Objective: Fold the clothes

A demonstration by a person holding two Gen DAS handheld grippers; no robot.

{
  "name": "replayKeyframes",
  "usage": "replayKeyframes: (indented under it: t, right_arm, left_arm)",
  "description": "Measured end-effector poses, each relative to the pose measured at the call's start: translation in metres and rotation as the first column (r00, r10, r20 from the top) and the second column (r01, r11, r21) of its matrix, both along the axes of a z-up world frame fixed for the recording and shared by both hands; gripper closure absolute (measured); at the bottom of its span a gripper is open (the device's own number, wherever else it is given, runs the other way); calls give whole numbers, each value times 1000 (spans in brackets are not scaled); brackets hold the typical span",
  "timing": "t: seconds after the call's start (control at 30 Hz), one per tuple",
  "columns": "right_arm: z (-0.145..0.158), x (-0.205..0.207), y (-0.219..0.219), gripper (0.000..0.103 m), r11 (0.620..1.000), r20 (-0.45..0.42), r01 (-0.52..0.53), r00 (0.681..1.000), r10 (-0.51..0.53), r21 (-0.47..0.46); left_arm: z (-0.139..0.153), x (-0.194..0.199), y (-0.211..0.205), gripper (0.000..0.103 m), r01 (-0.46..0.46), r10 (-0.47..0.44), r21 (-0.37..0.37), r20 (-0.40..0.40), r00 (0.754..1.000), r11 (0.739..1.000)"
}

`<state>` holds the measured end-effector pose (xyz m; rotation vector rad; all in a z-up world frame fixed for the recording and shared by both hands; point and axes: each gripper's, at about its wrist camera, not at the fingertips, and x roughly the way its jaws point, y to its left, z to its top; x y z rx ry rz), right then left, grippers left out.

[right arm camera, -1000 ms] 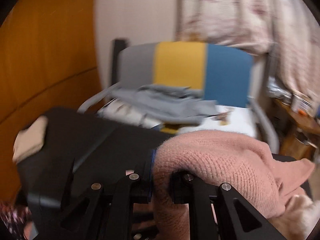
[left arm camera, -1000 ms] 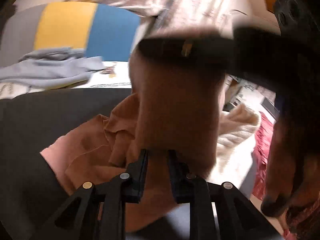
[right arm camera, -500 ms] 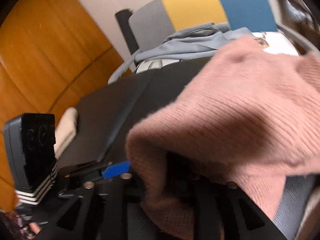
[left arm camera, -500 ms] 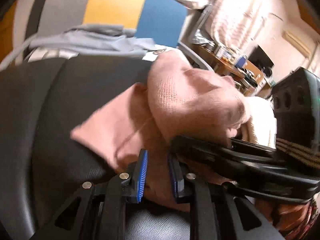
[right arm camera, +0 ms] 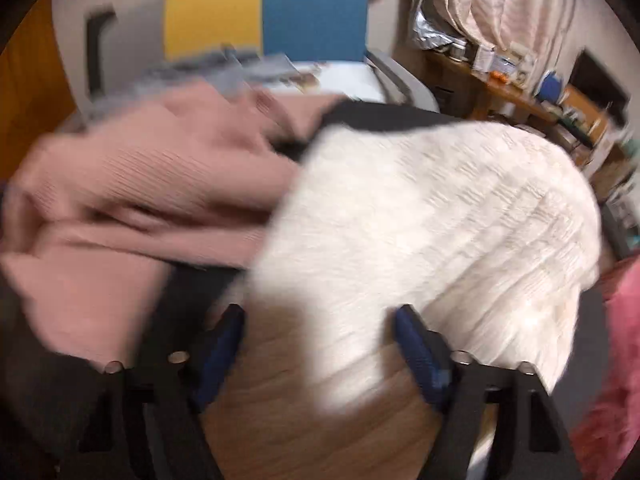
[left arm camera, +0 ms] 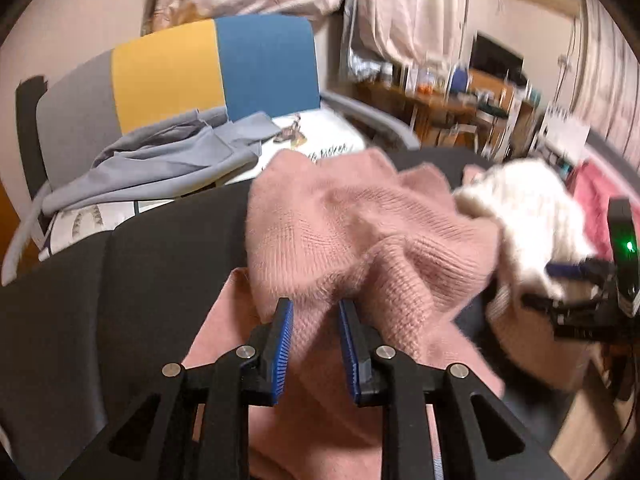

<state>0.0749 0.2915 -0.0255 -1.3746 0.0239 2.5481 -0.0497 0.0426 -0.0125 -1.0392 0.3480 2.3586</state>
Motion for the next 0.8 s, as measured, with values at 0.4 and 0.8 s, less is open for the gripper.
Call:
replayKeyframes:
  t: [0.4, 0.8]
  right_arm:
    - [39, -45, -34, 13, 936, -197, -34, 980, -39, -351]
    - [0, -100, -94, 58, 927, -150, -152, 983, 106, -342]
  left_arm:
    - [-43, 12, 7, 81, 3, -1, -16, 139, 990, 1000]
    - [14, 4, -65, 82, -99, 98, 138, 17, 995, 986]
